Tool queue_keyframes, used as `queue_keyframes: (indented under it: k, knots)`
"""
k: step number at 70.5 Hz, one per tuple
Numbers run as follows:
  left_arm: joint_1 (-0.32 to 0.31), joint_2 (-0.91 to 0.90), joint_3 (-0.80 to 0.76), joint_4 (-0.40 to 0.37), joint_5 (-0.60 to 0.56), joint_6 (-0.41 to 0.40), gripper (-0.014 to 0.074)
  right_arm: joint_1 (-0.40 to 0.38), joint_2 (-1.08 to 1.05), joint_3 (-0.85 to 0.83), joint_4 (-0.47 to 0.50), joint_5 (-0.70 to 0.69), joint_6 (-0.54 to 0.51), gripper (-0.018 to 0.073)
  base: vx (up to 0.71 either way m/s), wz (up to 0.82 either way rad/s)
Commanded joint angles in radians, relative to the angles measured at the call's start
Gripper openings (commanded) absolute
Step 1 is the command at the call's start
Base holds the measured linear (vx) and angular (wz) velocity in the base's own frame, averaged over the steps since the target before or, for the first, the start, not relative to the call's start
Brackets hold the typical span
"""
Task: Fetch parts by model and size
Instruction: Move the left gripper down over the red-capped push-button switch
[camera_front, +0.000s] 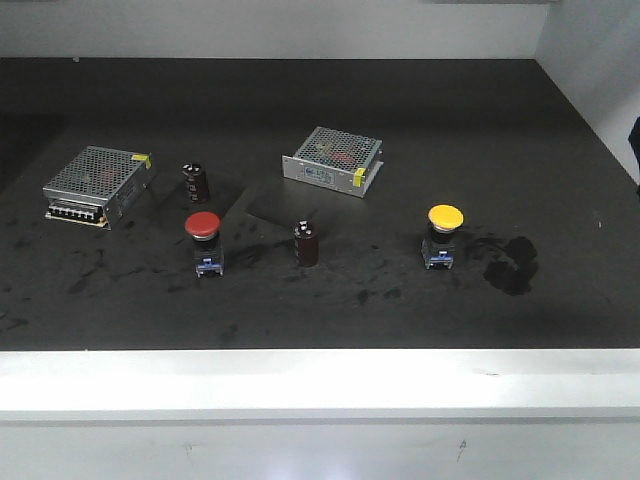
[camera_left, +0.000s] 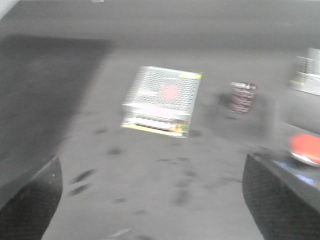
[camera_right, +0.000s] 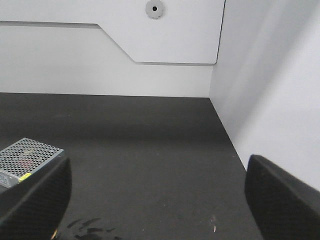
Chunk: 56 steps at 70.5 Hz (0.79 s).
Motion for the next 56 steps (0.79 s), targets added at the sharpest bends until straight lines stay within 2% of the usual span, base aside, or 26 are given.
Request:
queue_keyframes:
  k: [1, 18, 39, 48, 52, 56]
  knots:
    - [-0.035, 0.015, -0.042, -0.103, -0.082, 0.093, 0.0673, 0.004, -0.005, -0.033, -0.010, -0.077, -0.004, 0.0625, 0.00, 0.00]
    - [-0.115, 0.158, -0.172, -0.259, -0.017, 0.237, 0.0666, 0.004, -0.005, -0.033, -0.010, -0.077, -0.004, 0.0607, 0.00, 0.00]
    - [-0.273, 0.377, -0.405, -0.271, 0.032, 0.242, 0.0659, 0.004, -0.005, -0.033, -0.010, -0.077, -0.004, 0.0599, 0.00, 0.00]
    - [-0.336, 0.473, -0.513, -0.256, 0.048, 0.183, 0.0647, 0.004, -0.005, -0.033, -0.010, -0.077, -0.003, 0.0596, 0.00, 0.00]
    - [-0.357, 0.511, -0.559, -0.227, 0.067, 0.118, 0.0642, 0.004, -0.005, -0.033, -0.010, -0.077, -0.003, 0.0594, 0.00, 0.00]
    - [-0.371, 0.549, -0.607, -0.172, 0.105, 0.016, 0.0634, 0.004, -0.005, -0.033, -0.010, -0.077, -0.003, 0.0594, 0.00, 0.00]
